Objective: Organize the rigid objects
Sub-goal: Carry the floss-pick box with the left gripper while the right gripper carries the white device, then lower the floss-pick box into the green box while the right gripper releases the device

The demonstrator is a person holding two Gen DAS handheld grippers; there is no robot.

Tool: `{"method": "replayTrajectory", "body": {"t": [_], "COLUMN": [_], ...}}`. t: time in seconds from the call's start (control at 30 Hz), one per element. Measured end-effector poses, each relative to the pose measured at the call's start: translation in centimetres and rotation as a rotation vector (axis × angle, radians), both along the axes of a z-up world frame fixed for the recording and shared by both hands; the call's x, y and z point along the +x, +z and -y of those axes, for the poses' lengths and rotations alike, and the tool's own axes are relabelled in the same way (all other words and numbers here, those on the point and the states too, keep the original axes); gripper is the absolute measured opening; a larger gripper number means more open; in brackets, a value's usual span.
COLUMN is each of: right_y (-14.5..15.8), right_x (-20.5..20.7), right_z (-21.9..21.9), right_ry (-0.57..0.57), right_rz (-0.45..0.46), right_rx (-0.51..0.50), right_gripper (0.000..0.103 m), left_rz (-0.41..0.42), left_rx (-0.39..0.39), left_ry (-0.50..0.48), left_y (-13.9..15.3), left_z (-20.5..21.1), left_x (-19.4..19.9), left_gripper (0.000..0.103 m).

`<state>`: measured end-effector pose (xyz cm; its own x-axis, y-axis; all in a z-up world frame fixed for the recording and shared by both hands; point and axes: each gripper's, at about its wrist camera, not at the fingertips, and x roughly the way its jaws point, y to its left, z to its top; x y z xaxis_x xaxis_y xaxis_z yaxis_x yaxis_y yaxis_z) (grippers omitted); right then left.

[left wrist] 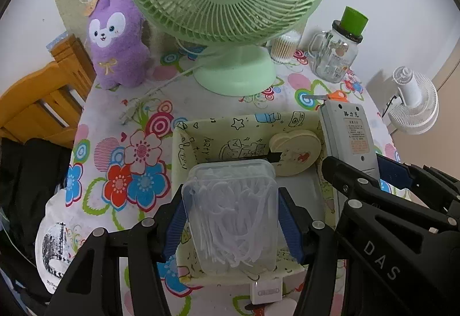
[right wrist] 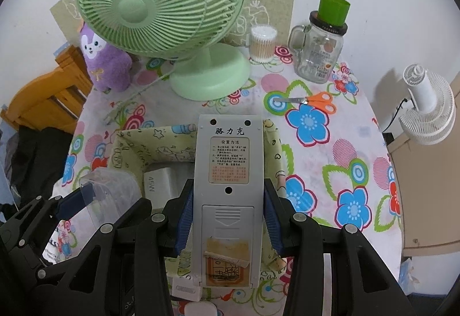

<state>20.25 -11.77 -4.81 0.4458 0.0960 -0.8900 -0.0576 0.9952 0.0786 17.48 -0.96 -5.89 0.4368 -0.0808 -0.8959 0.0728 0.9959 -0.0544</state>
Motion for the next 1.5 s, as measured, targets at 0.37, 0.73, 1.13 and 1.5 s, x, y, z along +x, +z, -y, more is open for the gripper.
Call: {"method": "replayTrajectory", "body": {"t": [0.37,0.73,1.13,1.5], "right_y": [-2.2,-4.2,-5.4,-5.1], "right_x": [1.3,1.5,1.6,1.7], "right_z": [0.0,0.0,-0.3,-0.4], "right_ry": [0.002,0.003,0.007,0.011], "right_rz": [-0.048,-0.097,-0.134,-0.149], "right_rx": [-0.02,-0.03,-0.036,-0.006], "right_gripper": [0.047,0.047,0.047,0.057], "left_rz": [-0.044,-0.091,-0.12,-0.12], "left_rx": [0.007,0.005,-0.018,-0.05], "left_ry": [-0.022,-0.046,-0.102,-0.098], "left_y": [-2.0,-3.8,-4.5,-3.9], "left_z": [0.3,0.6,1.5,1.0], "left_x": [1.2,1.4,1.2,1.1], "left_gripper": [0.061,0.062,0.078,0.084]}}
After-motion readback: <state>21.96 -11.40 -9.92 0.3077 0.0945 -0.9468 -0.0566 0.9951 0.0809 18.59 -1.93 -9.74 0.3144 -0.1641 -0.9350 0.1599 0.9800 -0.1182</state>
